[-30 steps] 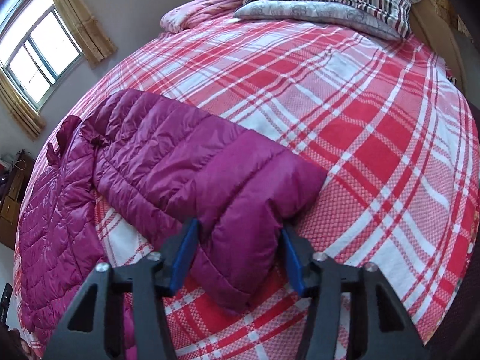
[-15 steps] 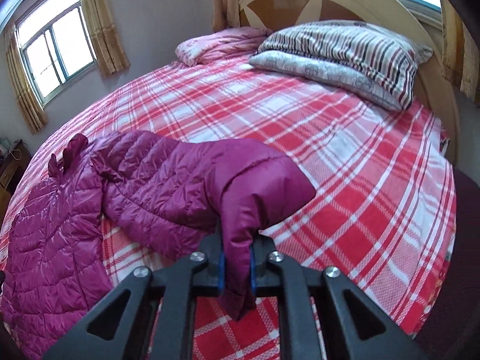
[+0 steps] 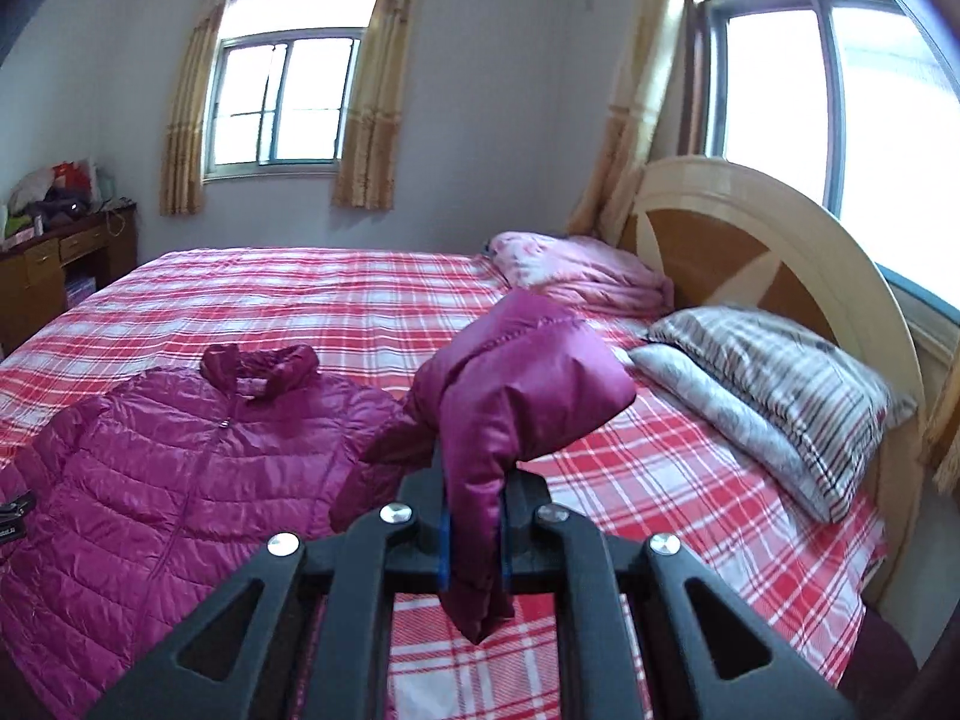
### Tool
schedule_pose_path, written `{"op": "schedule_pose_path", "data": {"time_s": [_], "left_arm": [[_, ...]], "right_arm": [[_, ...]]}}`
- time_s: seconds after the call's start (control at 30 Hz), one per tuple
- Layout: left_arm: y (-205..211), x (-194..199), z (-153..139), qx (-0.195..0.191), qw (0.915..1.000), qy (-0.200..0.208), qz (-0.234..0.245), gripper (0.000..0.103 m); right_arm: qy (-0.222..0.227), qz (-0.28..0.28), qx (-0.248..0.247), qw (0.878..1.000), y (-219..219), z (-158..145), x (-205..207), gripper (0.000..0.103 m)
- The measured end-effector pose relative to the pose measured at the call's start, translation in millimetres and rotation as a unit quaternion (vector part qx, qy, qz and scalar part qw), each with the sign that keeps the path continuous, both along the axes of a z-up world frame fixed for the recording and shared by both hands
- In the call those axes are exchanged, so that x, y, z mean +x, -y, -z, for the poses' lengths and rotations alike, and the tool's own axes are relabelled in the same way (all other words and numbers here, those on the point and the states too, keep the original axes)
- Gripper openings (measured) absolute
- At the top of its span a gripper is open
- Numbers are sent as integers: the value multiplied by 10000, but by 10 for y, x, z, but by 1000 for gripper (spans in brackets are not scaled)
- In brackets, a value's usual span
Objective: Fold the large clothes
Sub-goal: 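Carry the sleeve across the jacket body with the right gripper and release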
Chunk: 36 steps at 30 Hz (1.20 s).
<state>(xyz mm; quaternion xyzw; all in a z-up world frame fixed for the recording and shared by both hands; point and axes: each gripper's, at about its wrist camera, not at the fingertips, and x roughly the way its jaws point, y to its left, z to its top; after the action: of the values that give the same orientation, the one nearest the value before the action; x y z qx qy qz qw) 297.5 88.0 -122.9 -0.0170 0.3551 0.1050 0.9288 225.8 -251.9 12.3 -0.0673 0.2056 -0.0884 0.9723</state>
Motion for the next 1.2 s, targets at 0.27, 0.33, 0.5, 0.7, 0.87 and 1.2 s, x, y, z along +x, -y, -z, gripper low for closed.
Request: {"op": "schedule_pose_path", "data": {"time_s": [0.27,0.33,0.5,0.7,0.87,1.2], "left_arm": [[-244,1,-60,-84,9998,83,-151,102],[-292,7,-73,-68,9998,80,-176,102],[-406,2,-130,-10,9996,119,-238,102],[-487,31,-117,72,9994,74,-339,102],[-477,97,-41,172,9992,-30,-357,102],[-313,238,-16,361,9989,-152,-252,102]], "right_arm": [[-32,-851,-653,9942,-878,15,284,13],[-89,-1037,-772,9916,-1087,67,373,13],[-282,-1519,-1055,9823,-1658,334,593,13],[-670,-1899,-984,9746,-2136,775,880,13],[-1036,-2085,-866,9687,-2398,1191,1065,13],[-1776,-2322,-103,9563,-2320,1596,1171,60]]}}
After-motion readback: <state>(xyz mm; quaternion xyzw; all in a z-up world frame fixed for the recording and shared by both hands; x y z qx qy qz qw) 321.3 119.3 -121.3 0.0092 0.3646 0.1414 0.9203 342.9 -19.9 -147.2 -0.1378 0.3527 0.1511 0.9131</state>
